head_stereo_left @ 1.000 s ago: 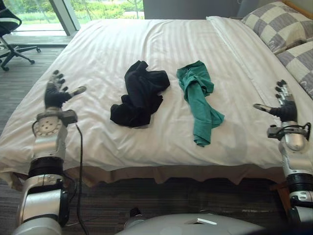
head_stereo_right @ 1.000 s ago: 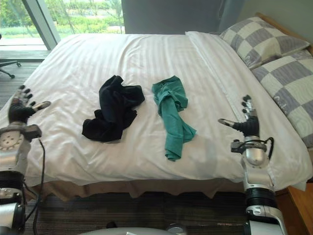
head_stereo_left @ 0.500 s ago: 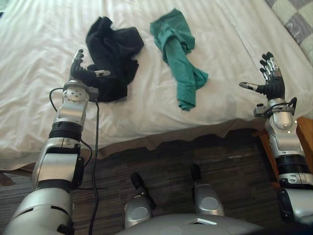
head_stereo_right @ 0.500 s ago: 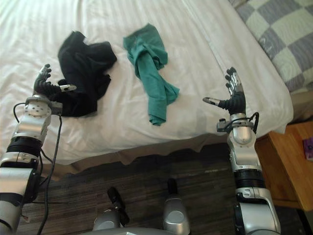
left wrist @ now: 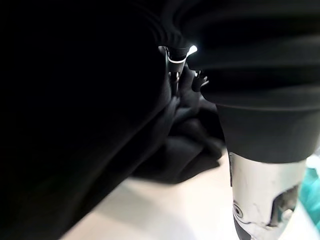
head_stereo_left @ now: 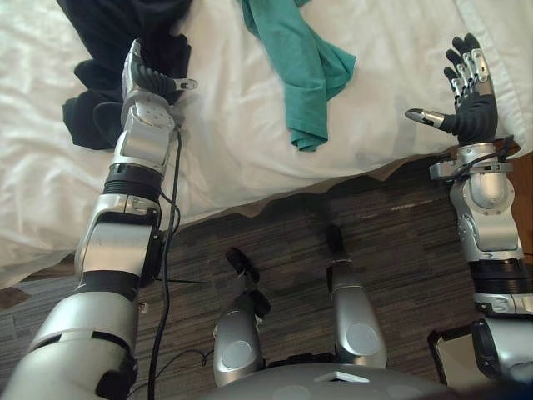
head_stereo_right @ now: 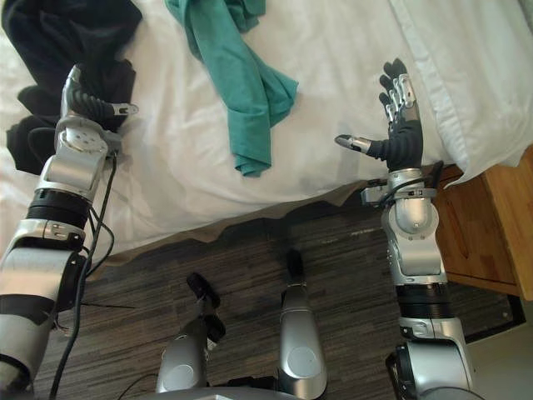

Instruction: Tidy the bed and pick cloth on bed and put in laundry

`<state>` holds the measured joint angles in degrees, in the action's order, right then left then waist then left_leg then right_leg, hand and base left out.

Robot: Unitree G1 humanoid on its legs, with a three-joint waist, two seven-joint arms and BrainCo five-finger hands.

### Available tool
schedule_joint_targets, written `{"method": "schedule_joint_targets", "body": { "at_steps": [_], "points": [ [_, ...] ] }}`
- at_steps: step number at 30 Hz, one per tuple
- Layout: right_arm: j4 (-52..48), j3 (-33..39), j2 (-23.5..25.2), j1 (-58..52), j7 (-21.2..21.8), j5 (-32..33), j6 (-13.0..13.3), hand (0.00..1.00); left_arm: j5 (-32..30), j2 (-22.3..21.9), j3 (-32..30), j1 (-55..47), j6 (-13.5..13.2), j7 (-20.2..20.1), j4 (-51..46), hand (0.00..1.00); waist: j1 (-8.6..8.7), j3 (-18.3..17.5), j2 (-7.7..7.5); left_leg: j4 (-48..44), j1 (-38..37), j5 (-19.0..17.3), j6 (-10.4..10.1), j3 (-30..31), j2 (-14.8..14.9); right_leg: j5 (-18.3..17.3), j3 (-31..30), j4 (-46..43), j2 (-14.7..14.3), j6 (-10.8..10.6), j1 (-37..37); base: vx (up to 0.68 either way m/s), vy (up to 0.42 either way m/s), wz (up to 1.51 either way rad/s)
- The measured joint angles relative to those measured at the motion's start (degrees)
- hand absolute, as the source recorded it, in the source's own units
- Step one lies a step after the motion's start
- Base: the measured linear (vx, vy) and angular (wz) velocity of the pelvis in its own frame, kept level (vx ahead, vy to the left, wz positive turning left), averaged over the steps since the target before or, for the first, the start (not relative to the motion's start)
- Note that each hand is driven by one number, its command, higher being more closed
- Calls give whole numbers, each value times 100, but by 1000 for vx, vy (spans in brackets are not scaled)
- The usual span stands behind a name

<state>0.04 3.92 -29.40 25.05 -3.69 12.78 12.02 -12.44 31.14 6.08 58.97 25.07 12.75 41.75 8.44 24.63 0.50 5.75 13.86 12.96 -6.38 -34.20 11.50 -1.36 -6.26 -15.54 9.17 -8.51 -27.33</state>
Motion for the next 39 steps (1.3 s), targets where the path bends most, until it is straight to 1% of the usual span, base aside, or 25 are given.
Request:
{"method": "schedule_joint_targets", "body": {
  "at_steps": [2, 3, 4, 5, 8, 10, 12, 15, 16, 17, 18, 19, 21, 22, 24, 25, 26, 28, 30, 31, 32, 33, 35, 36, 39],
  "points": [
    [-172, 30, -4, 0, 3, -8, -87, 0, -305, 15, 28, -21, 237, -251, -66, 100, 15, 55, 3, -4, 81, 22, 56, -7, -41, -58, -29, -119, 33, -9, -144, 18, -36, 4],
    [-192, 73, -9, 0, 25, -16, -155, 0, -567, 65, 18, -104, 386, -564, -248, 100, 14, 79, 17, -6, 89, 68, 113, -11, -69, -94, -39, -170, 58, -28, -176, 38, -41, 5],
    [-192, 95, -9, 0, 42, -23, -185, 0, -700, 101, 7, -109, 411, -728, -272, 100, 15, 85, 28, -7, 80, 70, 115, -11, -84, -115, -42, -199, 73, -40, -179, 51, -39, 4],
    [-207, 168, -11, 1, 98, -57, -204, 0, -864, 159, -53, -133, 413, -1012, -290, 100, 16, 101, 60, -8, 39, 69, 118, -10, -119, -154, -42, -276, 104, -49, -178, 44, -28, 1],
    [-335, 246, -45, 10, 273, -74, -209, 0, -974, 242, -420, -398, 401, -1418, -289, 100, 69, 105, 104, -9, -101, 36, 129, -15, -181, -261, -55, -377, 162, -75, -113, 65, -41, -2],
    [-337, 243, -67, 9, 378, -74, -206, 0, -943, 237, -669, -700, 335, -1424, -284, 100, 142, 93, 126, -9, -225, -8, 129, 0, -204, -339, -52, -438, 188, -91, -8, 67, -42, -1],
    [-354, 243, -125, 7, 481, -90, -197, 0, -850, 151, -906, -1108, 151, -1413, -267, 100, 171, 65, 173, -8, -376, -69, 127, 17, -246, -447, -55, -522, 232, -116, 113, 59, -36, 1],
    [-385, 182, -211, 1, 576, -311, -188, 0, -352, 48, -1119, -1556, -313, -1309, -161, 100, 158, 29, 235, -7, -532, -123, 125, 36, -264, -517, -32, -538, 274, -134, 287, 51, -42, 6],
    [-441, 130, -269, -1, 569, -412, -190, 0, 94, 29, -1179, -1789, -670, -1212, -102, 100, 154, 17, 256, -7, -581, -132, 127, 78, -267, -549, 27, -540, 300, -149, 384, 38, -40, 21],
    [-498, 108, -287, -2, 567, -491, -197, 0, 365, -22, -1185, -1938, -906, -1186, -98, 100, 131, 7, 272, -7, -604, -133, 127, 153, -270, -569, 87, -538, 310, -146, 453, 58, -57, 38],
    [-585, 110, -298, 0, 555, -694, -200, 0, 782, -85, -1181, -2136, -1392, -1184, -102, 100, 95, 4, 278, -7, -638, -130, 127, 258, -271, -603, 195, -536, 325, -136, 583, 46, -47, 36],
    [-591, 110, -313, 2, 553, -788, -201, 0, 957, -137, -1174, -2245, -1604, -1201, -127, 100, 53, 3, 279, -8, -664, -128, 128, 328, -263, -615, 260, -536, 336, -135, 648, 49, -62, 44],
    [-564, 112, -356, 85, 548, -1089, -302, 0, 1553, -336, -1079, -2953, -2275, -1454, -622, 100, -53, -36, 291, -8, -691, -117, 129, 569, -263, -673, 514, -522, 396, -128, 871, 37, -57, 50],
    [-517, 112, -382, 156, 548, -1157, -348, 0, 1677, -355, -994, -3196, -2450, -1550, -846, 100, -84, -36, 292, -9, -689, -112, 131, 667, -270, -683, 580, -518, 414, -133, 920, 34, -46, 52],
    [-49, 109, -728, 473, 559, -1232, -533, 0, 2061, -405, -596, -4098, -2722, -1916, -1878, 100, -311, -46, 308, -10, -687, -92, 145, 933, -291, -686, 825, -419, 469, -132, 1142, 29, -34, 52],
    [137, 110, -812, 577, 561, -1249, -602, 0, 2143, -422, -505, -4350, -2745, -2016, -2113, 100, -341, -51, 317, -11, -685, -83, 155, 1010, -300, -686, 903, -381, 485, -132, 1226, 34, -26, 62],
    [513, 111, -971, 763, 561, -1263, -736, 0, 2351, -495, -368, -4840, -2725, -2216, -2580, 100, -436, -65, 342, -11, -679, -81, 159, 1169, -317, -686, 1036, -271, 506, -132, 1387, 27, -12, 48],
    [1103, 101, -1238, 1017, 570, -1298, -853, 0, 2577, -709, -238, -5528, -2608, -2425, -3160, 100, -618, -94, 391, -11, -630, -79, 164, 1352, -350, -682, 1187, -114, 527, -137, 1534, 20, 0, 55],
    [1718, -40, -1471, 1360, 580, -1334, -906, 0, 2774, -855, -111, -6089, -2477, -2572, -3551, 100, -748, -138, 480, -11, -480, -60, 188, 1549, -367, -662, 1339, -8, 533, -142, 1581, 8, 7, 49],
    [2128, -148, -1607, 1585, 587, -1419, -914, 0, 2763, -879, 6, -6390, -2403, -2624, -3726, 100, -894, -141, 515, -11, -424, -37, 193, 1614, -368, -640, 1402, 41, 532, -138, 1585, 6, -8, 31],
    [2506, -286, -1700, 1823, 604, -1423, -917, 0, 2752, -899, 83, -6628, -2391, -2621, -3846, 100, -983, -148, 563, -11, -359, 0, 208, 1678, -373, -618, 1479, 85, 532, -138, 1598, 6, -11, 30],
    [2680, -341, -1716, 1942, 614, -1423, -914, 0, 2755, -910, 85, -6709, -2390, -2621, -3894, 100, -1000, -148, 589, -11, -322, 14, 209, 1733, -377, -613, 1526, 102, 533, -138, 1607, 11, -19, 34],
    [3333, -623, -1911, 2243, 690, -1506, -905, 0, 2767, -914, 84, -6752, -2311, -2625, -3993, 100, -1160, -124, 681, -11, -255, 61, 238, 1841, -386, -590, 1632, 136, 533, -125, 1629, 11, -18, 28],
    [3733, -750, -1958, 2363, 736, -1751, -895, 0, 2811, -911, 76, -6720, -2311, -2644, -4042, 100, -1216, -135, 727, -11, -220, 75, 245, 1904, -398, -589, 1670, 145, 537, -124, 1641, 4, -13, 22],
    [4551, -1081, -2179, 2643, 834, -2286, -826, 0, 3116, -906, 87, -6707, -2305, -2840, -4223, 100, -1259, -102, 876, -10, -41, 142, 265, 2065, -420, -588, 1821, 148, 550, -123, 1595, 0, -12, 27]
  ]
}}
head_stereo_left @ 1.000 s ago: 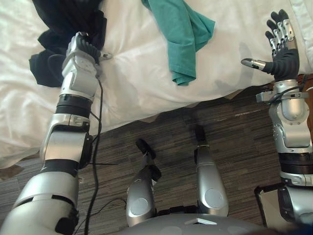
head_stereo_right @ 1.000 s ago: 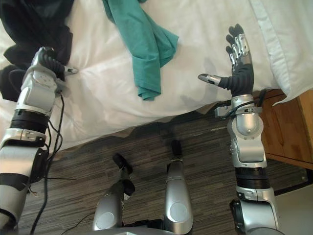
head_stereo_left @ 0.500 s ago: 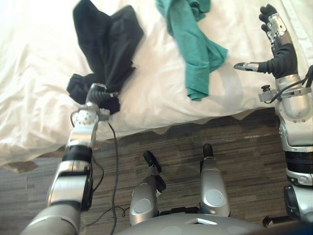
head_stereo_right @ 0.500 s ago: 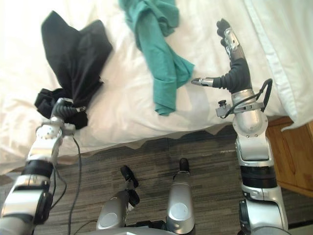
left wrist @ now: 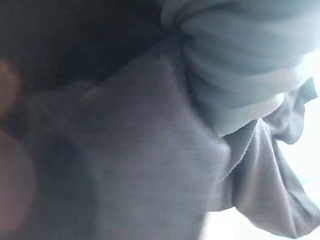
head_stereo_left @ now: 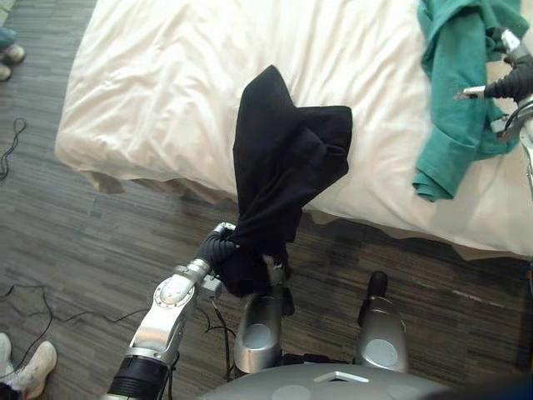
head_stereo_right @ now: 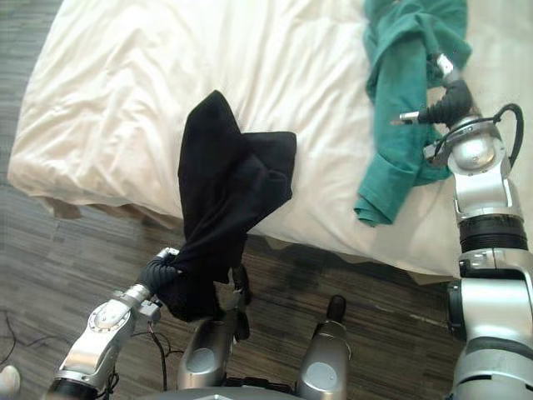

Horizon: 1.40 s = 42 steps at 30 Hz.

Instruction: Tidy the bed and pick cloth on bed and put in laundry

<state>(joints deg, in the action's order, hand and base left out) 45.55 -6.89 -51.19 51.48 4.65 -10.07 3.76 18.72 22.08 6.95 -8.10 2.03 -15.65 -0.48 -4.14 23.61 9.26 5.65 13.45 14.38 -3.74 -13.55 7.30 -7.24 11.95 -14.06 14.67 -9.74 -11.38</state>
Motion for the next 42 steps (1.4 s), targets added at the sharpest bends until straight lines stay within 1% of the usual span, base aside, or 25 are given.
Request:
{"method": "schedule_joint_targets", "body": {
  "at_steps": [1, 2, 6, 9, 10, 12, 14, 17, 19, 22, 24, 26, 27, 28, 29, 30, 31, 32, 33, 34, 36, 38, 39, 40, 42],
  "points": [
    [197, -71, -67, 72, 8, -84, 2, 0, 42, 0, 9, 12, 1, -34, -1, 100, -15, 20, 42, 0, 20, 11, 2, 19, 0, 0, 21, -6, 0, 0, -8, -14, -15, 24],
    [621, -184, -195, 242, 22, -244, 2, 0, 99, 7, 38, 2, 13, -54, 0, 100, -46, 43, 140, 1, 77, 30, 3, 60, -4, 1, 62, -11, 5, -1, -34, -12, -9, 14],
    [1067, -391, -510, 696, 108, -263, -76, 0, 358, 154, 117, 40, 40, -123, 2, 100, -99, 113, 384, 2, 242, 65, -4, 127, -3, 0, 105, -93, 15, -1, -208, -10, -13, 7],
    [1240, -416, -619, 963, 195, -373, -170, 0, 562, 209, 211, 60, 149, -233, 4, 100, -142, 116, 478, 3, 377, 87, -16, 136, -5, 1, 105, -138, 27, -1, -405, 0, 0, 0],
    [1286, -414, -621, 1026, 194, -396, -181, 100, 566, 216, 238, 65, 160, -261, 8, 100, -145, 119, 484, 3, 395, 88, -16, 135, -10, 0, 105, -155, 35, -1, -431, 0, 0, 0],
    [1436, -406, -622, 1183, 261, -505, -214, 100, 569, 224, 335, 68, 165, -293, 15, 100, -149, 119, 514, 3, 411, 87, -18, 137, -28, 0, 105, -164, 55, 0, -455, 0, 0, 0],
    [1472, -365, -628, 1301, 441, -651, -220, 100, 714, 284, 437, 73, 145, -341, 16, 100, -148, 110, 529, 3, 491, 58, -55, 144, -35, 0, 105, -165, 64, 0, -538, 0, 0, 0],
    [1501, -196, -751, 1409, 639, -651, -209, 100, 770, 307, 507, 127, 131, -390, 25, 100, -156, 122, 588, 3, 574, 57, -69, 149, -51, 25, 104, -176, 79, -12, -621, 0, 0, 0],
    [1500, -104, -771, 1393, 647, -627, -204, 100, 773, 307, 538, 114, 124, -392, 24, 100, -155, 112, 601, 2, 553, 61, -64, 142, -74, 28, 103, -177, 102, -17, -607, 40, -26, -1],
    [1497, 184, -722, 1220, 631, -209, -97, 100, 754, 290, 538, 86, 117, -357, 24, 100, -149, 113, 600, 0, 468, 111, -43, 123, -98, 48, 96, -138, 126, -30, -527, 65, -44, -4],
    [1438, 545, -476, 767, 543, 357, 57, 100, 746, 128, 508, -44, 102, -155, 24, 100, -132, 120, 587, 0, 222, 110, -45, 124, -113, 74, 95, -14, 134, -17, -243, 82, -60, -11],
    [1228, 879, -176, 337, 385, 720, 234, 100, 749, -61, 494, -181, 97, -81, 25, 100, -98, 124, 575, 1, 46, 102, -55, 119, -111, 75, 97, 60, 131, -17, -44, 55, -56, -11],
    [1022, 1165, 101, 47, 259, 1073, 372, 100, 740, -239, 475, -309, 91, 26, 27, 100, -18, 146, 544, 2, -60, 95, -64, 107, -99, 74, 100, 119, 118, -17, 70, 23, -41, -8],
    [895, 1295, 270, -109, 204, 1253, 435, 100, 731, -330, 471, -382, 85, 75, 28, 100, 22, 153, 528, 2, -103, 83, -80, 96, -85, 75, 100, 141, 104, -16, 135, 32, -56, -14],
    [582, 1546, 650, -478, 144, 1738, 534, 100, 675, -510, 469, -486, 59, 129, 73, 100, 76, 190, 468, 3, -229, 48, -125, 55, -37, 75, 87, 175, 62, -15, 270, 23, -55, -18],
    [300, 1663, 1087, -898, 135, 2115, 612, 100, 625, -659, 485, -516, 13, 226, 221, 100, 133, 185, 356, 3, -331, 43, -132, -11, 9, 72, 75, 211, 17, -5, 375, 19, -58, -18],
    [145, 1726, 1349, -1102, 103, 2277, 674, 100, 556, -718, 485, -520, -20, 262, 316, 100, 161, 168, 301, 3, -381, 42, -134, -18, 38, 68, 75, 217, -15, 3, 416, 7, -85, -20],
    [-207, 1853, 1862, -1540, 1, 2541, 810, 100, 423, -810, 486, -516, -67, 346, 515, 100, 191, 104, 161, 3, -474, 11, -174, -33, 101, 41, 71, 221, -68, 50, 491, 3, -64, -13],
    [-338, 1875, 2078, -1740, -51, 2612, 879, 100, 420, -840, 504, -515, -107, 389, 624, 100, 210, 40, 96, 3, -496, 5, -190, -42, 126, 31, 73, 221, -90, 67, 514, 11, -86, -14],
    [-563, 1879, 2452, -2131, -107, 2705, 967, 100, 420, -878, 535, -515, -139, 483, 791, 100, 236, -69, -22, 3, -580, -43, -251, -63, 180, 9, 76, 247, -138, 88, 599, 22, -66, -6],
    [-973, 1874, 2905, -2744, -126, 3034, 1070, 100, 423, -955, 527, -494, -177, 618, 1057, 100, 283, -182, -186, 3, -768, -105, -322, -34, 224, 4, 144, 395, -195, 85, 845, 32, -86, 2],
    [-1468, 1242, 3441, -3896, 204, 3143, 1074, 100, 434, -1063, 493, -522, -246, 888, 1464, 100, 315, -571, -379, 5, -875, -246, -322, -20, 259, -40, 246, 584, -244, 68, 1078, 51, -54, 15],
    [-1570, 1042, 3645, -4212, 283, 3155, 1073, 100, 440, -1079, 483, -528, -252, 957, 1551, 100, 318, -685, -427, 5, -883, -265, -331, -11, 262, -48, 302, 631, -248, 65, 1135, 95, -46, 16],
    [-1692, 745, 3995, -4746, 419, 3287, 1035, 100, 462, -1118, 421, -558, -272, 1027, 1653, 100, 335, -799, -494, 6, -956, -315, -321, -9, 260, -63, 330, 718, -258, 52, 1265, 100, -45, 9],
    [-1700, 344, 4456, -5321, 645, 3468, 828, 100, 549, -1241, 315, -643, -377, 1197, 1785, 100, 369, -906, -549, 10, -1081, -370, -329, -16, 239, -55, 356, 856, -252, 35, 1454, 86, -36, 3]
  ]
}}
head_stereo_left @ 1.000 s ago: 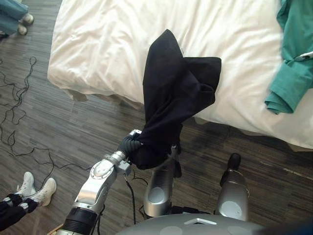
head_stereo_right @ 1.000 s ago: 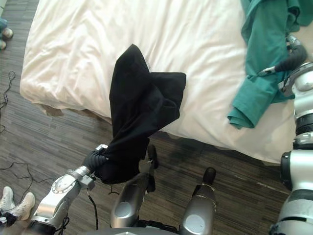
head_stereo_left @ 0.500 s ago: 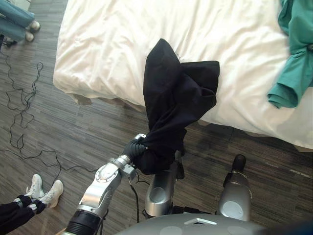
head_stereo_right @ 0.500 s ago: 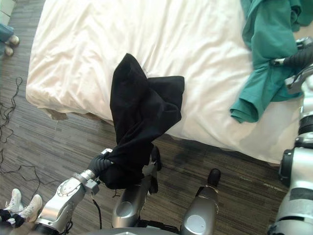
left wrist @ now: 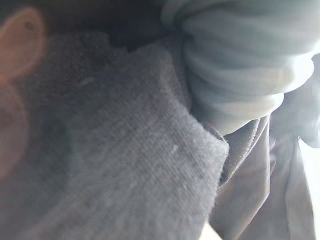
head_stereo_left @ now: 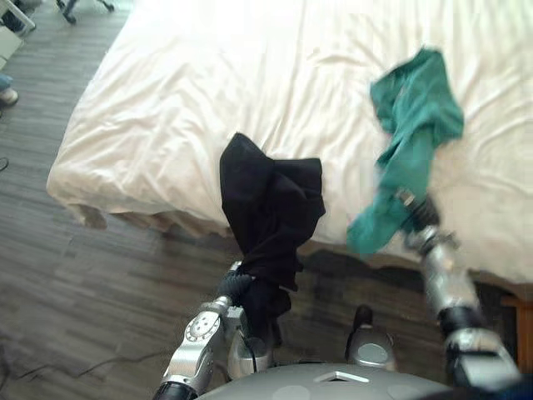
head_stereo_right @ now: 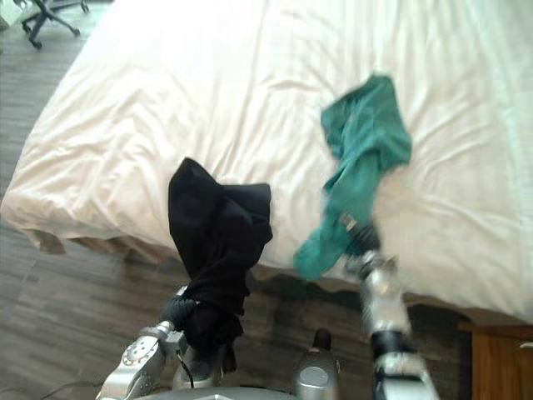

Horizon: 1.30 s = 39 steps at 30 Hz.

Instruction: Tidy the bed and pick cloth on bed and put in laundry

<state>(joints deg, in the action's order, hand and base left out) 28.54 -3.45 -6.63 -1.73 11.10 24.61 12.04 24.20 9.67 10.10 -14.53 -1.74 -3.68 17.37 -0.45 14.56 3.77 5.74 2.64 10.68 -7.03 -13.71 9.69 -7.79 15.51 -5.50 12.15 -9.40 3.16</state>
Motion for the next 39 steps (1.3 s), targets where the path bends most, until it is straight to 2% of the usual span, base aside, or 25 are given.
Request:
{"method": "schedule_joint_targets", "body": {
  "at_steps": [4, 5, 6, 7, 8, 9, 10, 11, 12, 13, 14, 16, 18, 20, 21, 22, 23, 24, 26, 28, 32, 34, 37, 38, 39],
  "points": [
    [-53, -571, 357, -914, 477, -53, -387, 100, 226, -323, -68, -309, -433, 188, 25, 100, 44, -189, 34, 28, -32, -33, 21, 167, -96, 35, 339, 217, 46, -45, 374, 63, -25, 32],
    [-122, -636, 386, -1109, 529, -134, -431, 100, 229, -372, -64, -398, -469, 210, 12, 100, 80, -249, 21, 28, -17, -46, 147, 101, -152, 27, 512, 219, 85, -56, 486, 57, -19, 88],
    [-325, -660, 398, -1413, 568, -200, -460, 100, 228, -414, -55, -538, -505, 213, -43, 100, 160, -352, -23, 30, 13, -286, 561, -544, -134, 21, 960, 229, 166, -64, 687, 72, -20, 119],
    [-482, -650, 409, -1591, 555, -242, -459, 100, 224, -419, -50, -556, -512, 171, -54, 100, 224, -386, -81, 19, -19, -444, 784, -1007, -128, 44, 1268, 267, 219, -89, 829, 104, -12, 193],
    [-760, -642, 381, -1875, 536, -338, -405, 100, 223, -414, -51, -558, -535, 99, -72, 100, 318, -419, -283, -92, -58, -720, 988, -1791, -147, 77, 1864, 279, 366, -110, 1091, 172, 26, 226],
    [-870, -593, 299, -1954, 447, -367, -356, 100, 222, -434, -46, -546, -537, 28, -91, 100, 311, -447, -322, -556, 26, -758, 1163, -2480, -17, 75, 2241, 124, 483, -111, 1257, 147, 32, 215],
    [-919, -545, 215, -1955, 425, -389, -352, 100, 223, -455, -5, -571, -537, 15, -97, 100, 309, -468, -246, -801, 35, -654, 1317, -2754, 112, 74, 2397, -75, 506, -111, 1295, 120, 79, 185],
    [-955, -469, 52, -1993, 337, -412, -345, 100, 221, -451, 130, -662, -532, -22, -119, 100, 324, -487, -122, -1012, 26, -339, 1319, -2967, 203, 70, 2679, -723, 658, -104, 1335, 88, 106, 160],
    [-974, -426, 22, -1905, 257, -420, -347, 100, 235, -456, 194, -649, -525, -17, -217, 100, 363, -482, -74, -993, 17, -333, 1319, -2948, 134, -283, 2706, -947, 616, -13, 1305, 58, 110, 158],
    [-1031, -458, 36, -1858, 205, -419, -348, 100, 247, -385, 194, -653, -529, -17, -306, 100, 335, -476, -155, -905, 19, -320, 1306, -2917, 21, -322, 2713, -641, 451, -20, 1277, 0, 46, 130],
    [-1171, -515, 128, -1801, 136, -414, -348, 100, 385, -279, 173, -649, -533, -2, -302, 100, 269, -500, -353, -734, 31, -371, 1161, -2792, -205, -313, 3055, -430, 467, -112, 1424, -38, -12, 89],
    [-1256, -520, 156, -1639, 1, -399, -354, 100, 467, -286, 261, -573, -495, 36, -293, 100, 230, -423, -374, -681, 73, -376, 1145, -2647, -367, -291, 3316, -714, 634, -104, 1445, 15, 74, 89],
    [-1258, -550, 152, -1597, -144, -377, -357, 100, 468, -321, 419, -539, -395, 59, -246, 100, 247, -345, -412, -624, 75, -470, 1163, -2316, -551, -172, 3567, -1137, 817, 82, 1533, 47, 138, 96],
    [-1249, -603, 153, -1599, -321, -352, -356, 100, 522, -353, 511, -500, -364, 137, -50, 100, 227, -288, -358, -594, 50, -556, 1257, -1884, -718, 206, 3721, -1992, 1135, 516, 1510, 110, 103, 98],
    [-1244, -624, 153, -1623, -359, -351, -356, 100, 610, -352, 511, -492, -365, 159, 25, 100, 227, -281, -368, -590, 43, -574, 1281, -1756, -768, 362, 3706, -2279, 1252, 572, 1476, 172, 63, 103],
    [-1237, -638, 158, -1654, -416, -350, -356, 100, 685, -334, 502, -480, -378, 165, 123, 100, 224, -289, -341, -573, 33, -592, 1318, -1459, -870, 777, 3505, -2862, 1456, 877, 1331, 222, 33, 124],
    [-1209, -636, 148, -1728, -434, -351, -349, 100, 735, -313, 517, -454, -467, 160, 169, 100, 242, -251, -356, -542, 45, -627, 1364, -1061, -921, 682, 2964, -3478, 1522, 1008, 1031, 264, -3, 134],
    [-1175, -641, 174, -1729, -453, -352, -341, 100, 735, -281, 548, -423, -536, 157, 204, 100, 270, -194, -326, -479, 37, -645, 1401, -870, -968, 261, 2667, -3677, 1425, 893, 854, 212, -34, 159],
    [-1138, -674, 205, -1924, -474, -351, -155, 100, 771, -265, 574, -274, -727, 137, 354, 100, 270, -142, -321, -375, -15, -597, 1410, -69, -1154, -723, 1634, -3660, 772, 717, 317, 189, -78, 181],
    [-1136, -723, 203, -2086, -472, -344, -44, 100, 771, -271, 580, -240, -764, 115, 416, 100, 283, -154, -379, -345, -103, -604, 1394, 504, -1375, -1016, 1019, -3395, 461, 575, 37, 178, -108, 176],
    [-851, -719, 204, -2135, -405, -199, 93, 100, 726, -210, 716, -257, -817, 109, 502, 100, 320, -172, -321, -249, -284, -574, 1372, 1475, -1483, -1079, -312, -1938, -344, 570, -291, 115, -165, 158],
    [-846, -717, 212, -2146, -368, -40, 152, 100, 687, -143, 778, -321, -918, 108, 519, 100, 302, -203, -491, -167, -367, -571, 1367, 1450, -1594, -696, -772, -1234, -383, 633, -312, 112, -215, 105],
    [-725, -575, 182, -2075, -275, 211, 232, 100, 725, -232, 837, -531, -950, 106, 638, 100, 237, -274, -417, -19, -570, -449, 1134, 1476, -1496, -637, -509, -1019, -408, 633, -10, 171, -215, 39],
    [-399, -843, 337, -1825, -403, 332, 340, 100, 891, -261, 1015, -715, -1160, 106, 642, 100, 313, -702, -416, 23, -764, -590, 856, 1015, -1192, -374, -345, -53, -766, 776, 644, 33, -41, 3],
    [-399, -842, 337, -1825, -403, 332, 340, 100, 891, -261, 1015, -715, -1160, 106, 642, 100, 313, -702, -416, 23, -764, -590, 856, 1015, -1192, -374, -345, -53, -766, 776, 644, 0, 0, 0]
  ]
}}
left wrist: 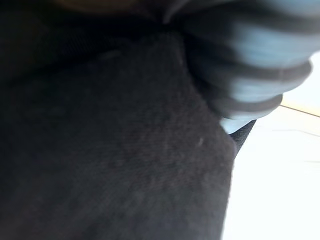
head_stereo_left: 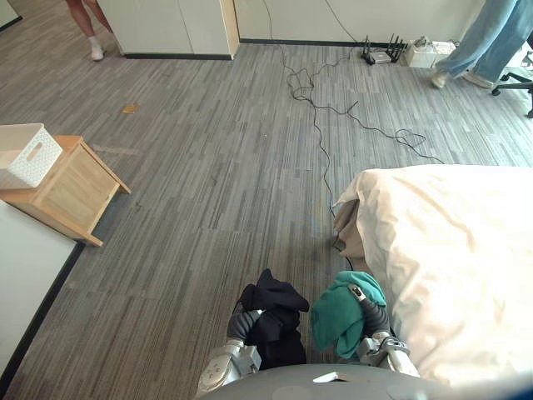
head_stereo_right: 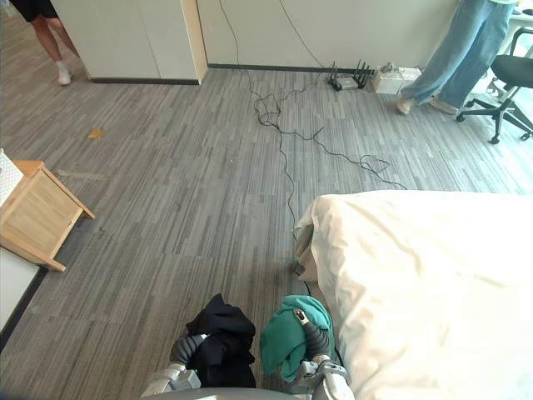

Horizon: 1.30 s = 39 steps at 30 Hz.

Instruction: Tidy the bed and pick cloth on bed and put in laundry

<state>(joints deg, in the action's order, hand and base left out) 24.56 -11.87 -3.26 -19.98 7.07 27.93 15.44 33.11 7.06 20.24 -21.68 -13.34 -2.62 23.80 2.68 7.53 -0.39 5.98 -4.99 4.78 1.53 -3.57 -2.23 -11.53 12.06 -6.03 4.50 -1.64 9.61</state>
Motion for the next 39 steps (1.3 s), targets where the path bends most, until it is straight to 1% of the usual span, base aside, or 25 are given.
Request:
{"method": "schedule_joint_targets", "body": {
  "at_steps": [7, 10, 12, 13, 15, 16, 17, 20, 21, 22, 23, 25, 27, 28, 29, 30, 31, 32, 33, 34, 35, 36, 37, 38, 39],
  "points": [
    [32, 7, -1, -20, 0, -7, -17, 100, 8, -1, -34, 12, 0, 3, 20, 100, 2, -2, -3, 0, -2, -26, -36, -91, 46, 13, -101, 22, -42, 25, -30, 0, 0, -7],
    [282, 43, -14, 8, 6, -10, -156, 100, 127, -35, -103, 163, 17, 12, 261, 100, -44, -36, 11, -37, 13, -121, -103, -181, 88, 8, -158, 27, -70, 51, -71, 9, -17, -11],
    [507, 75, -15, 45, 25, -14, -294, 100, 200, -69, -250, 296, 36, 24, 497, 100, -67, -73, -25, -569, 340, -348, -101, -196, 105, 6, -158, -18, -57, 59, -111, 36, -38, 4],
    [740, 157, -28, 152, 61, -19, -392, 100, 252, -90, -491, 574, 165, 55, 833, 100, -46, 22, -54, -1672, 856, -664, -255, -270, 140, 11, -43, -37, -24, 71, -49, 25, -34, 31],
    [822, 276, -39, 204, 69, -64, -434, 100, 363, -97, -715, 816, 322, 64, 1114, 100, -26, 130, -83, -2342, 1101, -688, -293, -473, 166, 11, 112, -26, 14, 71, 133, -1, -33, 46],
    [824, 377, -97, 187, 69, -156, -451, 100, 463, -104, -937, 991, 448, 73, 1244, 100, -35, 241, -55, -2659, 1158, -730, -350, -647, 225, 10, 231, -16, 16, 70, 355, -33, -31, 56],
    [804, 469, -189, 194, 69, -252, -452, 100, 462, -108, -1033, 1066, 465, 71, 1305, 100, -48, 262, -8, -2650, 1089, -740, -366, -697, 226, 7, 321, -11, 16, 69, 457, -35, -19, 46],
    [669, 780, -278, 302, 66, -413, -454, 100, 456, -137, -1137, 1109, 471, 57, 1317, 100, -69, 385, 141, -2061, 847, -738, -361, -731, 171, -33, 353, 17, 8, 112, 458, -56, 24, 20],
    [535, 888, -309, 320, 78, -473, -452, 100, 450, -168, -1139, 1111, 466, 57, 1324, 100, -65, 455, 224, -1894, 785, -741, -342, -906, 183, -38, 365, 31, 6, 125, 464, -103, 63, 24],
    [503, 906, -334, 323, 95, -484, -452, 100, 447, -179, -1139, 1084, 455, 58, 1328, 100, -68, 470, 243, -1899, 789, -765, -312, -1025, 200, -48, 356, 68, 7, 145, 483, -106, 80, 19],
    [454, 906, -380, 346, 145, -557, -452, 100, 444, -200, -1139, 955, 433, 61, 1333, 100, -90, 485, 267, -1920, 811, -844, -199, -1267, 255, -84, 359, 143, 13, 206, 555, -87, 70, 9],
    [455, 906, -419, 256, 230, -666, -446, 100, 428, -202, -1150, 783, 405, 109, 1302, 100, -173, 480, 278, -1936, 865, -852, -168, -1584, 466, -165, 389, 166, -2, 166, 618, -80, 76, 1],
    [472, 909, -466, 227, 388, -679, -444, 100, 395, -193, -1282, 765, 402, 180, 1240, 100, -297, 409, 178, -2143, 987, -1098, 251, -1811, 446, -317, 330, 70, 98, 65, 528, 115, 131, -11],
    [472, 902, -458, 254, 423, -680, -443, 100, 339, -194, -1344, 759, 406, 179, 1205, 100, -340, 355, 106, -2137, 1043, -1175, 318, -1877, 373, -386, 289, -51, 196, 13, 427, 256, 148, -15],
    [473, 898, -442, 248, 465, -681, -443, 100, 322, -185, -1399, 688, 414, 179, 1150, 100, -379, 256, 63, -2096, 1045, -1298, 367, -1917, 274, -477, 276, -229, 318, -24, 347, 274, 82, -13],
    [474, 901, -440, 222, 523, -684, -444, 100, 319, -232, -1428, 647, 413, 180, 1071, 100, -382, 172, -75, -1990, 1019, -1411, 428, -1948, 125, -652, 210, -1165, 509, -274, -33, 299, 72, -6],
    [476, 904, -441, 242, 535, -687, -443, 100, 312, -221, -1442, 661, 416, 180, 1074, 100, -406, 172, -93, -1989, 999, -1460, 481, -1942, 76, -717, 109, -2031, 609, -410, -335, 311, 74, 9],
    [473, 919, -394, 258, 565, -688, -442, 100, 201, -158, -1442, 655, 420, 180, 1076, 100, -378, 148, -190, -1982, 882, -1562, 509, -1894, -60, -331, -60, -3802, 791, -754, -892, 349, 85, 28],
    [472, 905, -322, 244, 586, -689, -441, 100, 103, -114, -1425, 647, 429, 182, 1076, 100, -350, 153, -287, -1916, 698, -1621, 521, -1792, -237, 260, -123, -4982, 990, -895, -1242, 377, 77, 33],
    [471, 899, -300, 235, 602, -690, -441, 100, 99, -92, -1410, 644, 434, 184, 1076, 100, -353, 154, -307, -1856, 585, -1654, 522, -1741, -315, 330, -64, -5397, 1095, -819, -1363, 423, 47, 38],
    [470, 906, -281, 225, 618, -690, -439, 100, 78, -107, -1350, 644, 450, 198, 1076, 100, -323, 148, -328, -1739, 342, -1702, 530, -1587, -384, 214, 234, -5880, 1275, -442, -1477, 338, 25, 33],
    [470, 907, -278, 222, 619, -691, -440, 100, 44, -132, -1312, 646, 457, 208, 1075, 100, -305, 165, -272, -1669, 225, -1714, 536, -1487, -386, 124, 393, -5968, 1299, -295, -1539, 400, 18, 54],
    [428, 907, -250, 205, 621, -690, -419, 100, -23, -172, -1241, 691, 469, 235, 1069, 100, -262, 229, -151, -1505, -18, -1699, 563, -1264, -363, -101, 621, -5934, 1274, -51, -1708, 446, -35, 80],
    [345, 903, -199, 177, 623, -689, -404, 100, -51, -180, -1175, 701, 521, 250, 1068, 100, -176, 259, -78, -1377, -221, -1696, 554, -985, -324, -384, 720, -5619, 1157, -40, -1977, 369, -38, 97],
    [293, 903, -180, 147, 622, -687, -382, 100, -52, -180, -1172, 725, 548, 251, 1068, 100, -130, 294, -16, -1347, -293, -1704, 532, -857, -279, -495, 720, -5325, 1086, -55, -2130, 448, -127, 120]
  ]
}}
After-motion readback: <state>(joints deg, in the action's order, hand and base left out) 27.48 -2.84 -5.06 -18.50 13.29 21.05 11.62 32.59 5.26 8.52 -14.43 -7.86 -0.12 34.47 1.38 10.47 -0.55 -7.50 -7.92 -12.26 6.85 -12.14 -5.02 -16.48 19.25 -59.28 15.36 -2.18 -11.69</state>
